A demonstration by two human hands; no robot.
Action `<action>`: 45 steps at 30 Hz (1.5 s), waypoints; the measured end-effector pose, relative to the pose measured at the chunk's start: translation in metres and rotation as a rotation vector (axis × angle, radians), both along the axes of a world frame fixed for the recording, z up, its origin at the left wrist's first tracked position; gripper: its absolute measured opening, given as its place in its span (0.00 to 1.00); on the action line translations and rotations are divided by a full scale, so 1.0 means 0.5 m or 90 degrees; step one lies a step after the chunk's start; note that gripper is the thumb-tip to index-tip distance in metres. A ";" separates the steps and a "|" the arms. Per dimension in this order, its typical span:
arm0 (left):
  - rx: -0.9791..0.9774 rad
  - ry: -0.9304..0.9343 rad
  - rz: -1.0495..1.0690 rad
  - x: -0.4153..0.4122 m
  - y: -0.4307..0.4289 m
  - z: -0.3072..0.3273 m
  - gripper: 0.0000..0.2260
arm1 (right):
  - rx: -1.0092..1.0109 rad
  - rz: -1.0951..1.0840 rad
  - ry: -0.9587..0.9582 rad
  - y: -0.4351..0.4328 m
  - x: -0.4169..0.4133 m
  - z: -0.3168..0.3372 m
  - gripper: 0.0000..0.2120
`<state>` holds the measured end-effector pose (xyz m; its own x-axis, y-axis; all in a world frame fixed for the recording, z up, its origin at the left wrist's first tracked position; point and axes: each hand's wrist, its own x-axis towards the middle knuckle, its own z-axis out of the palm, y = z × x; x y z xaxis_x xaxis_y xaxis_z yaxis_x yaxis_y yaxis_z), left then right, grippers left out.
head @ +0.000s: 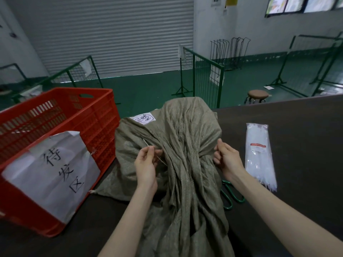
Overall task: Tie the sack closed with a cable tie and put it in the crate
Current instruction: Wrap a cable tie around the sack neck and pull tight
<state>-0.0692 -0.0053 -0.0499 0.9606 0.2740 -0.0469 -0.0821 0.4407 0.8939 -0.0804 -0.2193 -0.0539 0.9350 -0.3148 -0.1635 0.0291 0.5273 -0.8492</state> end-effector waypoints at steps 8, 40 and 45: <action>0.233 -0.097 0.044 0.038 -0.006 0.006 0.08 | -0.169 0.031 0.012 0.017 0.043 0.013 0.16; 0.266 -0.090 -0.065 0.165 -0.088 -0.037 0.11 | -0.413 0.164 -0.118 0.111 0.229 0.044 0.12; 0.267 -0.080 -0.087 0.168 -0.081 -0.058 0.10 | -0.455 0.166 -0.111 0.111 0.235 0.025 0.11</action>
